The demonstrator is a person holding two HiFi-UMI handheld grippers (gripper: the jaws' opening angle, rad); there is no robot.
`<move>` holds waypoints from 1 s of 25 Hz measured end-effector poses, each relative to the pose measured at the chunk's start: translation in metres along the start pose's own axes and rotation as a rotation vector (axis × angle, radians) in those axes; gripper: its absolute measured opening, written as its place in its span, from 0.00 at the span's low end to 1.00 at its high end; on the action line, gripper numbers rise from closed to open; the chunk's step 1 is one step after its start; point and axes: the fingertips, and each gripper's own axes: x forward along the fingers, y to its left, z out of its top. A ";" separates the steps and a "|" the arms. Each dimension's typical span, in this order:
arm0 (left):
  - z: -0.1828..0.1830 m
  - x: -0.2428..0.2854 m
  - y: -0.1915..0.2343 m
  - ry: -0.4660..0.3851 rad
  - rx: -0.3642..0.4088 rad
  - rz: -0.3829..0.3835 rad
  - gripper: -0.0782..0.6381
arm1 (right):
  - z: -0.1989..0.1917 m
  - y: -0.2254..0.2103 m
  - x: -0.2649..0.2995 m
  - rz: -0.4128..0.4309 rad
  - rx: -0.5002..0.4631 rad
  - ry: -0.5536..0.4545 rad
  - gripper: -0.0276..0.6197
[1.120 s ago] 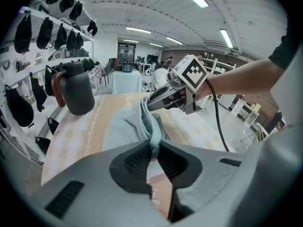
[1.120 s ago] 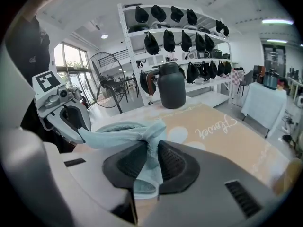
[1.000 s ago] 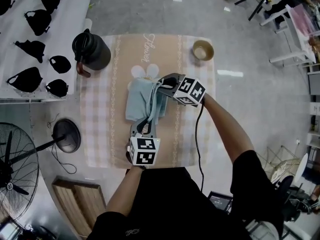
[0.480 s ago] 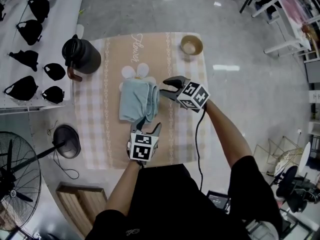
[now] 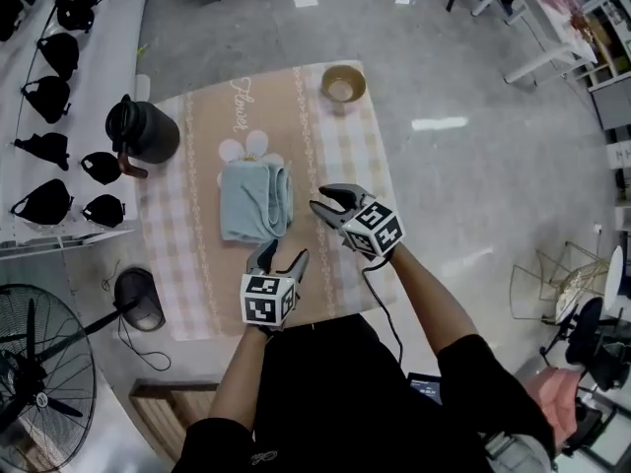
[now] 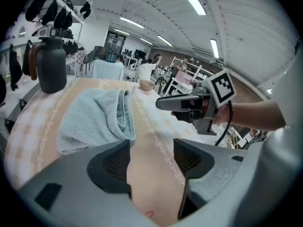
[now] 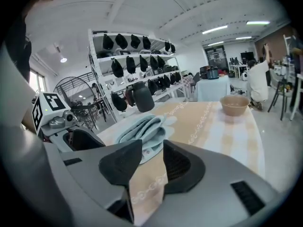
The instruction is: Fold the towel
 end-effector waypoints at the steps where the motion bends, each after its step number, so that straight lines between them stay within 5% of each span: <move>1: -0.003 0.000 0.001 0.003 -0.006 0.009 0.49 | -0.004 0.006 -0.004 -0.008 -0.001 -0.002 0.27; 4: -0.015 -0.003 0.003 0.011 -0.033 0.042 0.49 | -0.016 0.023 -0.019 -0.027 -0.010 0.010 0.24; 7: -0.030 -0.006 -0.003 0.043 -0.050 0.057 0.46 | -0.033 0.035 -0.037 -0.058 -0.003 0.024 0.10; 10: -0.042 -0.014 -0.013 0.049 -0.069 0.078 0.12 | -0.054 0.051 -0.055 -0.069 0.024 0.037 0.05; 17: -0.059 -0.027 -0.025 0.017 -0.079 0.205 0.12 | -0.092 0.080 -0.082 -0.109 0.011 0.065 0.05; 21: -0.078 -0.039 -0.027 0.014 -0.144 0.225 0.12 | -0.112 0.097 -0.084 -0.111 -0.013 0.079 0.05; 25: -0.078 -0.056 -0.033 0.004 -0.118 0.257 0.12 | -0.108 0.107 -0.097 -0.114 0.012 0.056 0.05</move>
